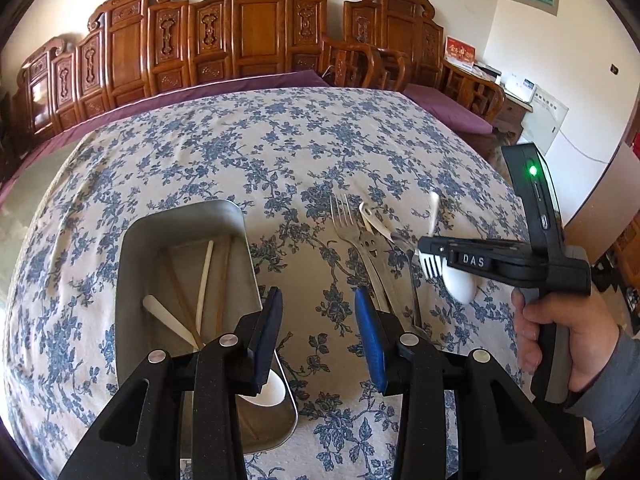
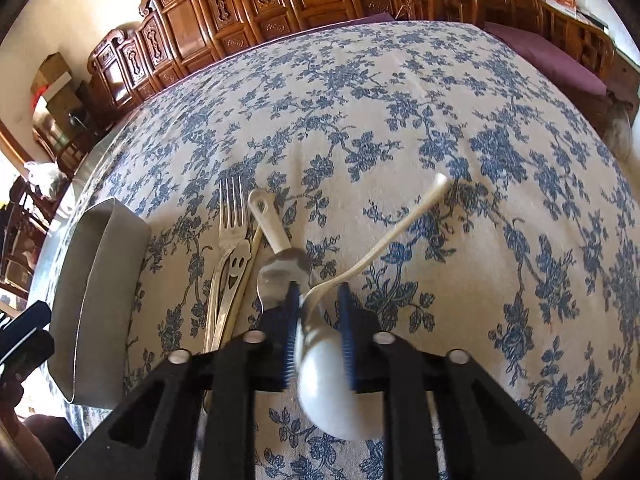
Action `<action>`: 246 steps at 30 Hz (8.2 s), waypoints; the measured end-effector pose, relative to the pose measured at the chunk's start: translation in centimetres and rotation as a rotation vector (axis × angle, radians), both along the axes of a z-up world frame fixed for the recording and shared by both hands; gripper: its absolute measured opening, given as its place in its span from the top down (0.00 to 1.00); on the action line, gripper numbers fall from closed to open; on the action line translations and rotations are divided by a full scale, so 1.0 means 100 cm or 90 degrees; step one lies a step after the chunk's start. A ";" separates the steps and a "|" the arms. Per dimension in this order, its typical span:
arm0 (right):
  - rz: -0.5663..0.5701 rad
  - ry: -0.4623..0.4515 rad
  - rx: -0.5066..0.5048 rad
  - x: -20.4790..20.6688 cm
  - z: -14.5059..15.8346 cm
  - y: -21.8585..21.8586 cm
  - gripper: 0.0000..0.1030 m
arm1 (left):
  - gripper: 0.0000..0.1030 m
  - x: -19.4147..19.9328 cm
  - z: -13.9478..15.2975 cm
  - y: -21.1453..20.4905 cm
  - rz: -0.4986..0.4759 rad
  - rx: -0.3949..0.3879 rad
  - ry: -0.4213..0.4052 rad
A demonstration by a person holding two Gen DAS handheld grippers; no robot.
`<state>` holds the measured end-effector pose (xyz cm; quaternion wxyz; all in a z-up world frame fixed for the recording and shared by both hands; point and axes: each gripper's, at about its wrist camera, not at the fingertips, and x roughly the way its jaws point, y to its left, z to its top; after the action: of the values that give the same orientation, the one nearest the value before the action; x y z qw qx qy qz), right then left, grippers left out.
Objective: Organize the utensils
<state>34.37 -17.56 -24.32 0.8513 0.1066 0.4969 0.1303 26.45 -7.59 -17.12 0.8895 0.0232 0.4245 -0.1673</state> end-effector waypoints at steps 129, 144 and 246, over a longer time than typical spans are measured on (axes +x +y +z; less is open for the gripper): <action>0.208 -0.143 0.002 -0.139 0.080 0.012 0.95 | 0.97 0.033 -0.032 0.076 0.112 0.092 0.061; 0.237 -0.136 -0.002 -0.135 0.082 0.043 0.95 | 0.96 0.052 -0.057 0.078 0.111 0.105 0.118; 0.171 -0.091 -0.109 -0.034 0.044 -0.014 0.78 | 0.62 -0.034 0.009 0.035 0.024 -0.002 0.024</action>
<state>31.00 -19.00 -19.95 0.8654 -0.0431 0.4540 0.2077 23.00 -4.09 -16.25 0.8844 0.0108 0.4413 -0.1518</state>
